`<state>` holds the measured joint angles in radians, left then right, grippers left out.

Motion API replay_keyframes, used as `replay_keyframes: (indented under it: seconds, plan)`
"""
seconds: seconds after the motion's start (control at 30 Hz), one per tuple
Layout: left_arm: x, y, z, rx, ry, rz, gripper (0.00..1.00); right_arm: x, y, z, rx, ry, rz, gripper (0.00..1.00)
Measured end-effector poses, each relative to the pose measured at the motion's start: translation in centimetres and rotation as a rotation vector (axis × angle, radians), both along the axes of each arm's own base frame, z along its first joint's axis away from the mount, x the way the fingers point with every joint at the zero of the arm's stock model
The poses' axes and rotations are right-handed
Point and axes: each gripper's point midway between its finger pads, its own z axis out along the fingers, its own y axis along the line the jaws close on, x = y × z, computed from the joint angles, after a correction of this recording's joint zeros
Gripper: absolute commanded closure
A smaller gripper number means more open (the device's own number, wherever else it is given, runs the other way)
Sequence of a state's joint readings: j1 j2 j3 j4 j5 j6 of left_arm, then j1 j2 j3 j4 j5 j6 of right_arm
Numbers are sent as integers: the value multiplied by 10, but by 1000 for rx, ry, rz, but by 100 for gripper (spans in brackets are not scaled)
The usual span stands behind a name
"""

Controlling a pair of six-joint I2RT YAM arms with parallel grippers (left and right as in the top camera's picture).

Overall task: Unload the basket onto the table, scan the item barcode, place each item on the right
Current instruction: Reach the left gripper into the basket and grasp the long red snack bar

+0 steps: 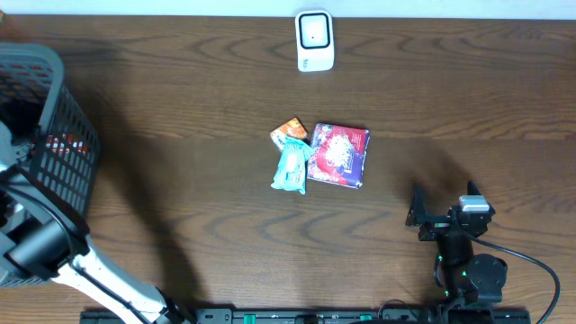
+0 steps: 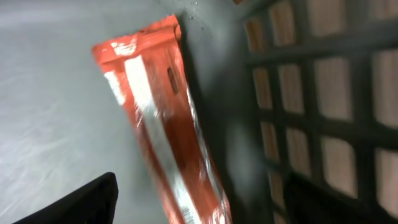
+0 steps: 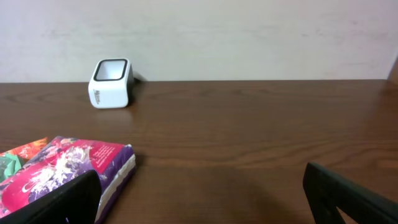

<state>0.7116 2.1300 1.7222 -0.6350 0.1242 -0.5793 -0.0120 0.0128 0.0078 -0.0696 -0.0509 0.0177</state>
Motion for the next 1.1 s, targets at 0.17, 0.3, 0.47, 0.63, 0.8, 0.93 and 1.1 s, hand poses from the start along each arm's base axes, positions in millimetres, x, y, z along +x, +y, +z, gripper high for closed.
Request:
replay_keyframes:
  seconds: [0.17, 0.3, 0.47, 0.63, 0.8, 0.93, 1.1]
  plan:
    - [6, 5, -14, 5, -5, 0, 16, 0, 0, 0, 0, 0, 0, 1]
    - [7, 6, -23, 0, 1, 0, 19, 0, 0, 0, 0, 0, 0, 1]
    - [0, 4, -37, -21, 47, 8, 61, 0, 0, 0, 0, 0, 0, 1]
    - [-10, 1, -43, -33, 94, 11, 93, 0, 0, 0, 0, 0, 0, 1]
    - [-16, -2, -41, -45, 119, 18, 93, 0, 0, 0, 0, 0, 0, 1]
    - [-25, -8, -31, -57, 132, 21, 93, 0, 0, 0, 0, 0, 0, 1]
    - [-29, -6, 45, 22, 2, 58, 93, 0, 0, 0, 0, 0, 0, 1]
